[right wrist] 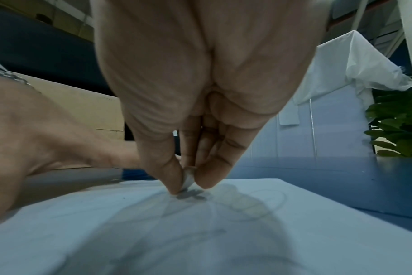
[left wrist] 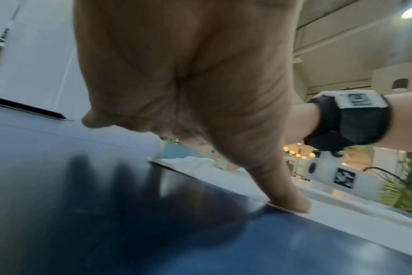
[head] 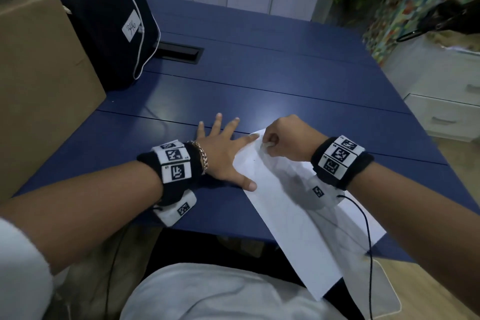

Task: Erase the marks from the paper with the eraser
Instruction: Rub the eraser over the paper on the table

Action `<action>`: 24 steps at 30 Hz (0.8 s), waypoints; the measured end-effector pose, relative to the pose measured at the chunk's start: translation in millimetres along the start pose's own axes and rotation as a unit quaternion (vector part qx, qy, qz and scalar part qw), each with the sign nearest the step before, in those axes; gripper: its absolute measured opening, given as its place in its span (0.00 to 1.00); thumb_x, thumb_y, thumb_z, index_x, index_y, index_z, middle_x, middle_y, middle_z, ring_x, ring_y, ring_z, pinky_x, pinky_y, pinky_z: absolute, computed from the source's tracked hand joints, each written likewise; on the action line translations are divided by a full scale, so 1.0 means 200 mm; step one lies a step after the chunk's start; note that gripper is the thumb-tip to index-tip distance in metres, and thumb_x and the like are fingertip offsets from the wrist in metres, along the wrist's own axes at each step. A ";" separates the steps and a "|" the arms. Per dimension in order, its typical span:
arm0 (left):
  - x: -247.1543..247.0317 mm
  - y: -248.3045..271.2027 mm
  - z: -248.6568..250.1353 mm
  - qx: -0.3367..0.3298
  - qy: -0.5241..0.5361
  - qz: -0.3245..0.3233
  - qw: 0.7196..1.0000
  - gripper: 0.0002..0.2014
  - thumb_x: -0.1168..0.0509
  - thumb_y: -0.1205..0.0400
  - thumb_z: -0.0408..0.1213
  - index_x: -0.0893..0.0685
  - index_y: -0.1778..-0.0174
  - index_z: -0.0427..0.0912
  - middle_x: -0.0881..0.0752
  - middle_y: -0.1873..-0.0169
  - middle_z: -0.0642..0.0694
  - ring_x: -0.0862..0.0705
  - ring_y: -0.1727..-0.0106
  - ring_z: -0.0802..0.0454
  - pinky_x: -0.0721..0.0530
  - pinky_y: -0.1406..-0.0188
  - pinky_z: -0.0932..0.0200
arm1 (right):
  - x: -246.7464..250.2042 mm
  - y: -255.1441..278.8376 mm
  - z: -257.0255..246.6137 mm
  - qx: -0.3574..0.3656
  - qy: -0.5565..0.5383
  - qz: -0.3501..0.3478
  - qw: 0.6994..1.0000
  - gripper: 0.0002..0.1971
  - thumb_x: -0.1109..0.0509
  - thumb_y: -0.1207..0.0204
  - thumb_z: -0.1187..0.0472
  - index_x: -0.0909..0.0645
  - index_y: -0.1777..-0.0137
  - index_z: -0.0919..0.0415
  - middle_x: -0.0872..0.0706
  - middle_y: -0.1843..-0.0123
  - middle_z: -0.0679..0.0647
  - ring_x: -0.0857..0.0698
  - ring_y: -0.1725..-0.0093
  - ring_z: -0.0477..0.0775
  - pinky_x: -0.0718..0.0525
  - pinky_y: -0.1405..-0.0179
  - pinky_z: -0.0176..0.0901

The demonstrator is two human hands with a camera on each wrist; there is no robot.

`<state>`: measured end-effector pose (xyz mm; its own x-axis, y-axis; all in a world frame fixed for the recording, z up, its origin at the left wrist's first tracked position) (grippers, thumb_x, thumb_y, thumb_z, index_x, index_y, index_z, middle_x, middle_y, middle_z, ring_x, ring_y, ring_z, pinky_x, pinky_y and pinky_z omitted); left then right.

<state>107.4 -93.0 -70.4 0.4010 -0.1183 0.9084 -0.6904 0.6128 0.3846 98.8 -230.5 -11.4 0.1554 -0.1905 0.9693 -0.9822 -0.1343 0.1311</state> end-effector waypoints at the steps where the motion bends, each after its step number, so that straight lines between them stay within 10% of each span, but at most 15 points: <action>1: -0.02 -0.02 -0.01 0.008 0.002 -0.028 1.000 0.70 0.34 0.45 0.92 0.65 0.11 0.78 0.76 0.09 0.48 0.79 0.12 0.28 0.70 0.19 0.12 | 0.00 0.00 0.00 -0.002 0.001 -0.001 1.000 0.06 0.22 0.28 0.60 0.09 0.52 0.52 0.15 0.61 0.43 0.18 0.57 0.50 0.17 0.56 0.43; 9: -0.06 -0.07 -0.05 0.034 -0.010 -0.072 0.997 0.73 0.33 0.53 0.93 0.76 0.22 0.88 0.83 0.13 0.52 0.79 0.13 0.24 0.72 0.22 0.10 | -0.10 0.12 -0.21 0.101 0.003 -0.063 0.993 0.06 0.22 0.29 0.60 0.09 0.53 0.51 0.14 0.63 0.40 0.16 0.62 0.47 0.18 0.58 0.39; 24: -0.06 -0.06 -0.06 0.051 -0.018 -0.093 0.994 0.76 0.32 0.54 0.93 0.77 0.20 0.84 0.86 0.16 0.54 0.82 0.13 0.28 0.71 0.19 0.13 | 0.04 -0.02 -0.03 0.002 0.004 0.021 1.000 0.06 0.24 0.28 0.59 0.08 0.53 0.53 0.12 0.62 0.46 0.14 0.54 0.55 0.11 0.53 0.51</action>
<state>118.0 -90.7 -87.7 0.5074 -0.2515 0.8242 -0.6643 0.4950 0.5601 102.5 -225.5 -3.6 0.1129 -0.1874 0.9758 -0.9875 -0.1299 0.0893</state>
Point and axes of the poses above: each hand's wrist, its own y-axis away from the middle knuckle, its own x-axis out of the back of the hand, z = x × y, the point moved 10 cm from there along -y, towards the middle knuckle
